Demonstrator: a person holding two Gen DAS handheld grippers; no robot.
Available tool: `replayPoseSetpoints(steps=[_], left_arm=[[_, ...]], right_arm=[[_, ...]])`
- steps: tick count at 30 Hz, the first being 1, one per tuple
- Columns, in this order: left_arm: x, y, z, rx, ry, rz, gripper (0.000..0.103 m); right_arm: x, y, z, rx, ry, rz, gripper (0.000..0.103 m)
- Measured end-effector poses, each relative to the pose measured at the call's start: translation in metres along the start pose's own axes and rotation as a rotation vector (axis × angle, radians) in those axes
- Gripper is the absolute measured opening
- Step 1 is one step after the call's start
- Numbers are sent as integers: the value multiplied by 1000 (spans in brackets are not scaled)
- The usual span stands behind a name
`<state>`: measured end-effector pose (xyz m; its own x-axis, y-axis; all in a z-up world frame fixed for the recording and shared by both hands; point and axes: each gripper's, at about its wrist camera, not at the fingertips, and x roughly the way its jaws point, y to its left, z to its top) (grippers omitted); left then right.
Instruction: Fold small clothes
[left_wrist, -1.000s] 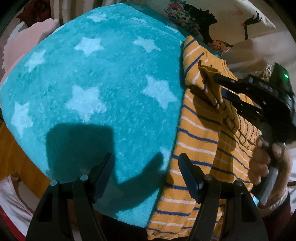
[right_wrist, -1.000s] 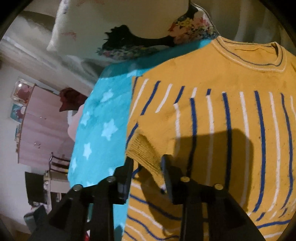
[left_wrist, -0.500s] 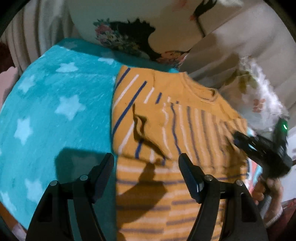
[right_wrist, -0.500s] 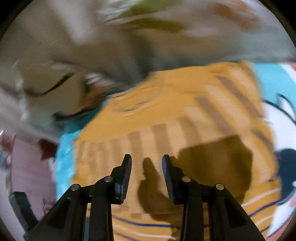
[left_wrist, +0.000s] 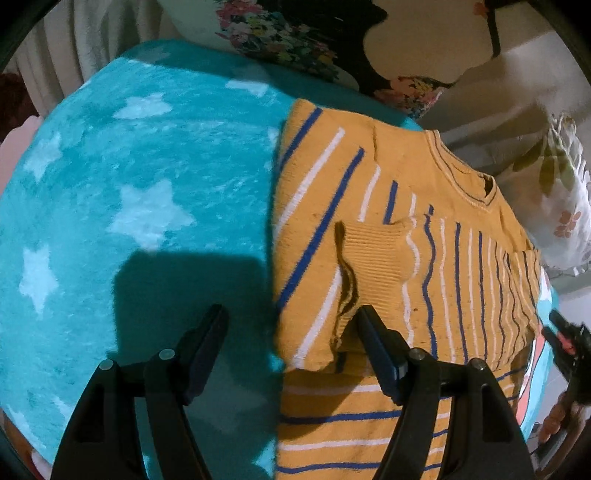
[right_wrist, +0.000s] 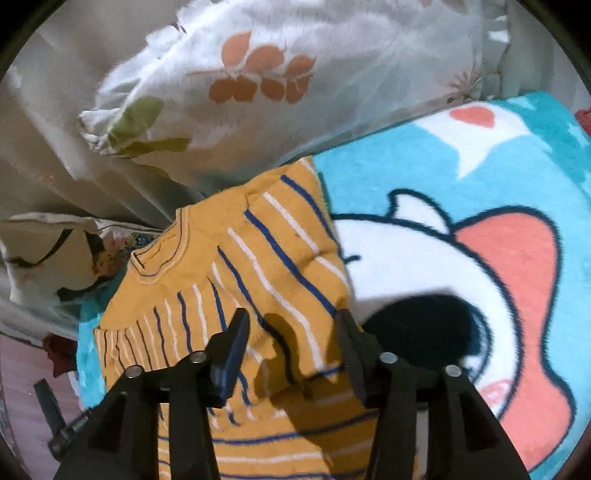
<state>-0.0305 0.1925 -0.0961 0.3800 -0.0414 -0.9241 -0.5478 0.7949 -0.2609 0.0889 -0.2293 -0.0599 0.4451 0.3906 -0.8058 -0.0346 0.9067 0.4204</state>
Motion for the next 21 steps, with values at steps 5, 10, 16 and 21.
replayPoseSetpoints(steps=[5,10,16,21], left_arm=[[-16,18,-5,-9,-25,40,72],[-31,19,-17,24,-35,53,72],[-39,-5,-37,119,-37,71,72],[-39,-26,-50,171,-45,96,72]], right_arm=[[-20,-15,-20,35,-7,19,56],[-33,-29,-41,72,12,46,56],[-37,-17,-53,3,25,-3,56],[-45,2,-58,-168,6,-118,56]])
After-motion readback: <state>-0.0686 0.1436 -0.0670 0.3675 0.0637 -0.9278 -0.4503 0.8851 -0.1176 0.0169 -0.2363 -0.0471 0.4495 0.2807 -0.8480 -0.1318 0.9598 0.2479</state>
